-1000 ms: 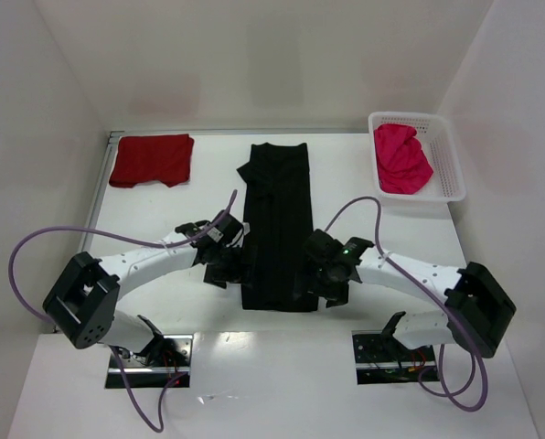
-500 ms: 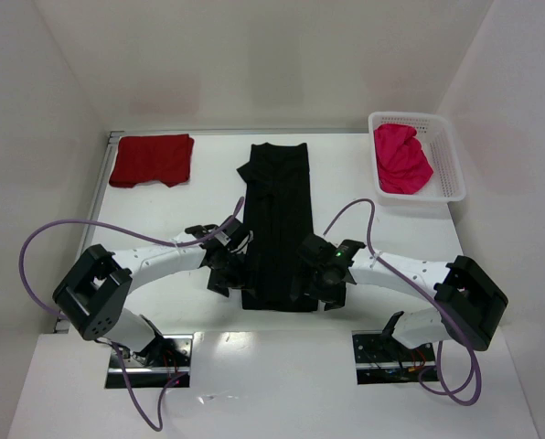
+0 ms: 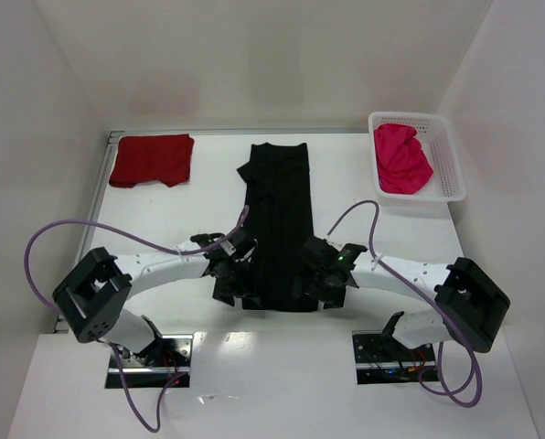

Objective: Fold and stack the t-shirts
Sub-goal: Grab the bottom of the folded rectangular tshirt with both arms

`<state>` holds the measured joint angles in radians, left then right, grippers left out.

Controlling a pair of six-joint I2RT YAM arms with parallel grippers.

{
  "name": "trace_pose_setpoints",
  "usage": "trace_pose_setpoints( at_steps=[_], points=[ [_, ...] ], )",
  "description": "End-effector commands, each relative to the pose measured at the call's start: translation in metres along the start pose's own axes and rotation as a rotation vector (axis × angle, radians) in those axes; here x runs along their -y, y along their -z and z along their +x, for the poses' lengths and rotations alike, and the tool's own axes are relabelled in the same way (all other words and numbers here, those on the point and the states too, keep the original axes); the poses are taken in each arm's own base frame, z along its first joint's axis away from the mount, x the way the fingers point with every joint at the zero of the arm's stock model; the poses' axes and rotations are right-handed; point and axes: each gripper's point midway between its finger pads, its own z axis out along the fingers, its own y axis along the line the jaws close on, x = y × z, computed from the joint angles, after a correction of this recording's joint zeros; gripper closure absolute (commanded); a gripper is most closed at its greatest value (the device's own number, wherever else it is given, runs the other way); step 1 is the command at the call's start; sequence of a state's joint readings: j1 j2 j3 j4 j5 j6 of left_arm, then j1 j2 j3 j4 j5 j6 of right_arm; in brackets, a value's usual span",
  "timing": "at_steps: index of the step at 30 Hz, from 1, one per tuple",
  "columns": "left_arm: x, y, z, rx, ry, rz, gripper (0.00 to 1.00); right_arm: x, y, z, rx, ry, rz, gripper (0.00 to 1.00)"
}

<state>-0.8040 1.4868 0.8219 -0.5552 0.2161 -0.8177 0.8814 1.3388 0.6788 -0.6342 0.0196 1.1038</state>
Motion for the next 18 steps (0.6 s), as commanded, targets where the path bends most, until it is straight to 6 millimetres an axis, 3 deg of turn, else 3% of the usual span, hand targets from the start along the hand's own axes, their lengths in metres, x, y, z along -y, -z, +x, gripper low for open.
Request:
trace_pose_setpoints(
  at_steps=[1, 18],
  points=[
    [-0.008, 0.006, 0.002, 0.053, 0.067, -0.022, 0.1, -0.007, 0.002, -0.009, 0.063, -0.024, -0.041, 0.1],
    [-0.01, -0.007, -0.012, 0.135, 0.135, -0.021, 0.13, -0.01, 0.006, -0.014, 0.11, -0.058, -0.101, 0.14]
  ],
)
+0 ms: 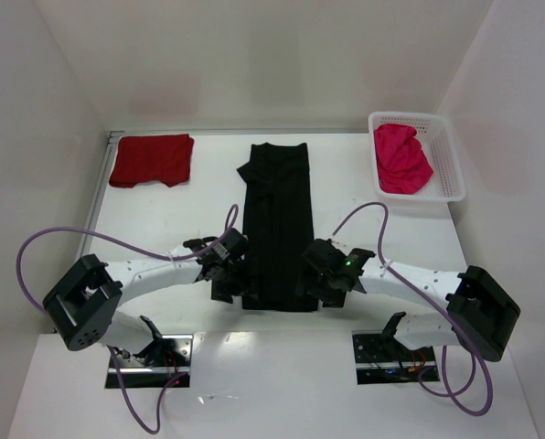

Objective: Fold and stack the t-shirts
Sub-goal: Grab the bottom of the folded rectangular tshirt with both arms

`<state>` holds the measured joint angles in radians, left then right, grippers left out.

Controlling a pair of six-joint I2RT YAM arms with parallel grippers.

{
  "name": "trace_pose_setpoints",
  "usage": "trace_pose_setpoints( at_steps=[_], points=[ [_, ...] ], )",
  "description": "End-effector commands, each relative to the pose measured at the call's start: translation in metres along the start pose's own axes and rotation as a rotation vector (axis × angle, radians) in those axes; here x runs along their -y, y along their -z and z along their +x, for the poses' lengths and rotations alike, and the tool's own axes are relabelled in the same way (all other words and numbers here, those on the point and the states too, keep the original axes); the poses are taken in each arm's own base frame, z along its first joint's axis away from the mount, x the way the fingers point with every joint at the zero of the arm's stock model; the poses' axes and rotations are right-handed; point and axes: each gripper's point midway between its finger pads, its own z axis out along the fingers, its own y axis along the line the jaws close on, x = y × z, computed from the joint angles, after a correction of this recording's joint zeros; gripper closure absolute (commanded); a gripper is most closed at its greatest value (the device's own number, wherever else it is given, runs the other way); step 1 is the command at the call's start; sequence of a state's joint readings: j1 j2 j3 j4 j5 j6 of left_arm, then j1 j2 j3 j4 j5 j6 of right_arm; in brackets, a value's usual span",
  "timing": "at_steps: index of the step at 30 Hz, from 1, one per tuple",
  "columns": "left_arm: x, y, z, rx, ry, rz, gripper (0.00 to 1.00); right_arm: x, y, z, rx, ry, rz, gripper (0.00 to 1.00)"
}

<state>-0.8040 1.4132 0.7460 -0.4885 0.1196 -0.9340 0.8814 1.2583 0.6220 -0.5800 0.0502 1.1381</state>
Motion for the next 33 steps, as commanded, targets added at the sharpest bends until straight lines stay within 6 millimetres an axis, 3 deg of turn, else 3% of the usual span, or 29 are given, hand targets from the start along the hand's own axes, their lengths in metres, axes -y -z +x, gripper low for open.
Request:
trace_pose_setpoints(
  at_steps=[1, 15, 33],
  points=[
    [0.0, -0.006, -0.003, 0.021, 0.032, 0.001, 0.13, -0.011, 0.002, -0.009, 0.054, -0.021, -0.051, 0.16],
    [0.0, -0.011, -0.006, 0.028, 0.051, -0.007, 0.22, -0.017, -0.003, -0.005, 0.039, -0.022, -0.095, 0.38],
    [0.002, -0.02, -0.003, 0.011, 0.053, -0.01, 0.28, -0.002, -0.01, 0.002, 0.014, -0.01, -0.033, 0.44]
  ],
)
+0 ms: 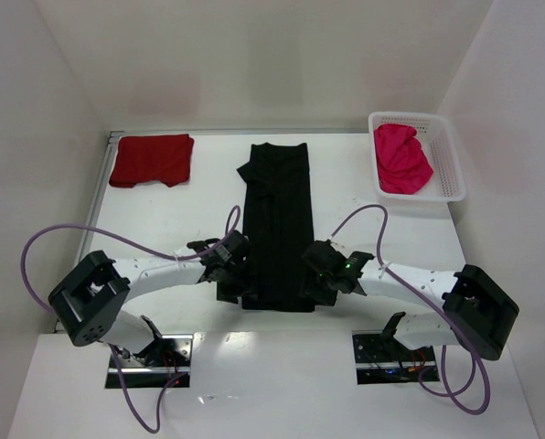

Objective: Fold and stack the t-shirts
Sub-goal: Grab the bottom of the folded rectangular tshirt with both arms

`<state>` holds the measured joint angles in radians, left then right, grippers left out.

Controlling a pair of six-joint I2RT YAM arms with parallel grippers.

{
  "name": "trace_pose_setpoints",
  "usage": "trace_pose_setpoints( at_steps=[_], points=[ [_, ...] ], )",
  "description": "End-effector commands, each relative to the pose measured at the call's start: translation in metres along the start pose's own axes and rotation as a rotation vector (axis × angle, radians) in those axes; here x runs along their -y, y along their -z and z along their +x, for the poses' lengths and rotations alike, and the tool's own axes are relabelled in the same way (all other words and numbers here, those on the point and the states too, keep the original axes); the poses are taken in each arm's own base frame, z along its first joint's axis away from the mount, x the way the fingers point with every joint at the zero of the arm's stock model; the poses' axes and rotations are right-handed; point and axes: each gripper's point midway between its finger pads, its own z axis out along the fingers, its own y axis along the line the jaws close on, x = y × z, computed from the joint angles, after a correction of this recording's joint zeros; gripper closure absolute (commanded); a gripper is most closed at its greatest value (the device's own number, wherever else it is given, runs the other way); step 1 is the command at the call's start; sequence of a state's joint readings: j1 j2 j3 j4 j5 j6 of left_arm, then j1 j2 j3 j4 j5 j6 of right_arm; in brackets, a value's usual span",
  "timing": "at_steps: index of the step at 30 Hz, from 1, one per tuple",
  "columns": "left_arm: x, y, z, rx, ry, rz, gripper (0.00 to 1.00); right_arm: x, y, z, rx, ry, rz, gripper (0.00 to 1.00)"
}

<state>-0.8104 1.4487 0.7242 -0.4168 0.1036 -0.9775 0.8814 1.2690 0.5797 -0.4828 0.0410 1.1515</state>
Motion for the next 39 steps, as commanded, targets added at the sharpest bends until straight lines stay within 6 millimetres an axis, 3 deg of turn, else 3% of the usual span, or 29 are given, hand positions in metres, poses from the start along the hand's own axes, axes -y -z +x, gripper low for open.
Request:
trace_pose_setpoints(
  at_steps=[1, 7, 8, 11, 15, 16, 20, 22, 30, 34, 39],
  points=[
    [0.001, -0.008, 0.003, -0.012, 0.009, -0.011, 0.28, 0.004, 0.0, 0.001, 0.006, 0.015, 0.012, 0.44],
    [0.0, -0.01, 0.004, -0.017, 0.01, -0.018, 0.33, 0.01, -0.003, 0.006, -0.009, 0.016, 0.019, 0.48],
    [0.0, -0.01, 0.004, -0.017, 0.01, -0.018, 0.38, 0.012, -0.005, 0.007, -0.014, 0.016, 0.03, 0.49],
    [-0.002, -0.011, 0.005, -0.023, 0.012, -0.025, 0.45, 0.011, -0.007, 0.006, -0.014, 0.027, 0.03, 0.62],
    [0.002, -0.01, 0.002, -0.017, 0.01, -0.018, 0.59, 0.008, -0.006, 0.005, -0.01, 0.036, 0.022, 0.79],
    [0.002, -0.01, 0.002, -0.017, 0.01, -0.018, 0.68, 0.008, -0.006, 0.005, -0.01, 0.036, 0.022, 0.85],
    [0.001, -0.01, 0.006, -0.026, 0.003, -0.024, 0.92, 0.006, -0.002, 0.004, -0.008, 0.045, 0.016, 0.96],
    [0.003, -0.006, 0.005, -0.024, 0.003, -0.022, 0.98, 0.0, 0.005, 0.001, 0.002, 0.044, -0.008, 0.99],
    [0.018, 0.038, 0.011, 0.008, -0.026, 0.063, 1.0, -0.023, 0.038, 0.002, -0.003, 0.072, -0.116, 1.0],
    [0.022, 0.058, 0.022, 0.002, -0.026, 0.101, 1.0, -0.045, 0.062, 0.003, -0.001, 0.099, -0.22, 1.0],
    [0.037, 0.092, 0.003, 0.096, -0.06, 0.13, 1.0, -0.076, 0.097, -0.017, 0.081, 0.133, -0.309, 1.0]
  ],
)
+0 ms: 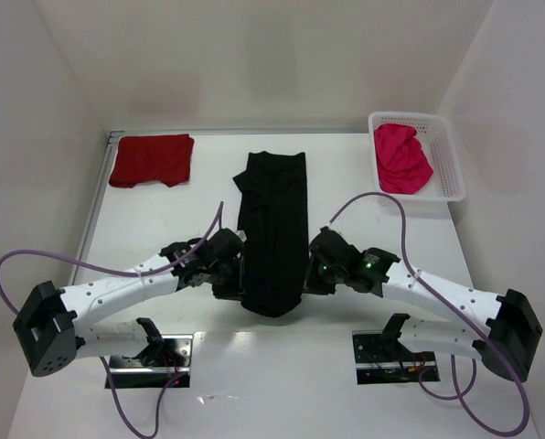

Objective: Fold and stack the t-shirts
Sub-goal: Grab the bottom of the folded rectangular tshirt with both arms, then fold the folded rectangular tshirt in 1/3 of the way

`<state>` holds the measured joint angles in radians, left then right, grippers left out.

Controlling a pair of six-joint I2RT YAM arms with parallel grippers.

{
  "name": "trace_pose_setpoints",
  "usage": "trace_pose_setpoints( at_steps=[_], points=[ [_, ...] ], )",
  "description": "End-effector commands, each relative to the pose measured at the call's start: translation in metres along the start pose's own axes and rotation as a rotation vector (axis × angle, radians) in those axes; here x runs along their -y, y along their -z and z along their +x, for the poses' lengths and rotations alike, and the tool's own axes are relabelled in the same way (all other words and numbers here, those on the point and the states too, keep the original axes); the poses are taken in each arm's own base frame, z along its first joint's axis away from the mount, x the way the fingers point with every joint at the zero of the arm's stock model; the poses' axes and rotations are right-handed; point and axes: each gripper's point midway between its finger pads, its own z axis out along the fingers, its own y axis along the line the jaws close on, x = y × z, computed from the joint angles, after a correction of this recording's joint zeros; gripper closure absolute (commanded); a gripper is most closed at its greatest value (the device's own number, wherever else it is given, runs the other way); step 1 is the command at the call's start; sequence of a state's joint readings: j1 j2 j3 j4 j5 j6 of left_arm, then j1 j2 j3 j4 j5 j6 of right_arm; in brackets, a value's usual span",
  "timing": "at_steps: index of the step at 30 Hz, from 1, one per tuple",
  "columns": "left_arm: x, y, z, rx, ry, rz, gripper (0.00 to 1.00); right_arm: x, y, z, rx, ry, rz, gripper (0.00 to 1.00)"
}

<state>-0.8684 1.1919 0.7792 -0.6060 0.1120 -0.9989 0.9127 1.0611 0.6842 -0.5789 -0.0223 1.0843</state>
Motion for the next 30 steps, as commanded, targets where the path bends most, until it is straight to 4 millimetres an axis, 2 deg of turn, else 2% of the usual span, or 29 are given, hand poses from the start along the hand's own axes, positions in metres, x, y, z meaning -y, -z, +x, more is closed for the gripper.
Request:
trace_pose_setpoints(
  at_steps=[1, 4, 8, 9, 11, 12, 13, 14, 15, 16, 17, 18, 19, 20, 21, 26, 27, 28, 29, 30],
  points=[
    [0.015, 0.028, -0.023, 0.097, -0.027, -0.002, 1.0, -0.04, 0.028, -0.025, 0.086, 0.047, -0.089, 1.0],
    [0.022, 0.039, -0.049, 0.155, -0.032, -0.009, 1.0, -0.048, 0.032, -0.051, 0.152, 0.062, -0.083, 1.0],
    [0.02, 0.044, -0.093, 0.259, -0.037, -0.024, 1.0, -0.044, 0.032, -0.105, 0.262, 0.04, -0.069, 1.0],
    [0.008, 0.039, -0.106, 0.26, -0.039, -0.062, 1.0, -0.048, 0.032, -0.114, 0.276, 0.041, -0.081, 1.0],
    [0.007, 0.039, -0.13, 0.294, -0.037, -0.068, 1.0, -0.043, 0.024, -0.132, 0.296, 0.052, -0.049, 1.0],
    [-0.003, 0.032, -0.142, 0.289, -0.022, -0.089, 1.0, -0.046, 0.024, -0.142, 0.309, 0.058, -0.049, 1.0],
    [-0.007, 0.031, -0.15, 0.291, -0.037, -0.103, 1.0, -0.043, 0.014, -0.148, 0.305, 0.059, -0.028, 1.0],
    [-0.003, 0.03, -0.164, 0.321, -0.048, -0.081, 1.0, -0.043, 0.01, -0.155, 0.313, 0.077, -0.022, 1.0],
    [-0.006, 0.021, -0.17, 0.302, -0.047, -0.082, 1.0, -0.043, 0.009, -0.167, 0.337, 0.06, -0.026, 1.0],
    [-0.008, 0.024, -0.185, 0.317, -0.047, -0.075, 1.0, -0.045, 0.007, -0.174, 0.34, 0.066, -0.038, 1.0],
    [-0.008, 0.021, -0.193, 0.314, -0.051, -0.064, 1.0, -0.041, -0.004, -0.178, 0.328, 0.065, -0.024, 1.0],
    [-0.014, 0.008, -0.197, 0.283, -0.034, -0.081, 1.0, -0.04, -0.004, -0.192, 0.351, 0.056, -0.023, 1.0],
    [-0.013, 0.005, -0.203, 0.28, -0.047, -0.072, 1.0, -0.04, -0.007, -0.2, 0.362, 0.065, -0.021, 1.0],
    [-0.014, 0.005, -0.213, 0.289, -0.052, -0.075, 1.0, -0.034, -0.018, -0.201, 0.337, 0.066, 0.002, 1.0],
    [-0.017, -0.005, -0.215, 0.275, -0.064, -0.085, 1.0, -0.037, -0.018, -0.21, 0.348, 0.074, 0.002, 1.0],
    [-0.022, -0.015, -0.24, 0.267, -0.072, -0.037, 1.0, -0.033, -0.035, -0.242, 0.38, 0.071, 0.017, 1.0],
    [-0.026, -0.024, -0.241, 0.248, -0.076, -0.048, 1.0, -0.034, -0.045, -0.244, 0.359, 0.07, 0.021, 1.0],
    [-0.027, -0.022, -0.248, 0.252, -0.075, -0.038, 1.0, -0.03, -0.049, -0.249, 0.356, 0.07, 0.032, 1.0],
    [-0.026, -0.027, -0.245, 0.232, -0.073, -0.027, 1.0, -0.031, -0.054, -0.252, 0.359, 0.071, 0.03, 1.0],
    [-0.031, -0.031, -0.254, 0.239, -0.074, -0.032, 1.0, -0.035, -0.057, -0.258, 0.366, 0.083, 0.025, 1.0]
  ],
)
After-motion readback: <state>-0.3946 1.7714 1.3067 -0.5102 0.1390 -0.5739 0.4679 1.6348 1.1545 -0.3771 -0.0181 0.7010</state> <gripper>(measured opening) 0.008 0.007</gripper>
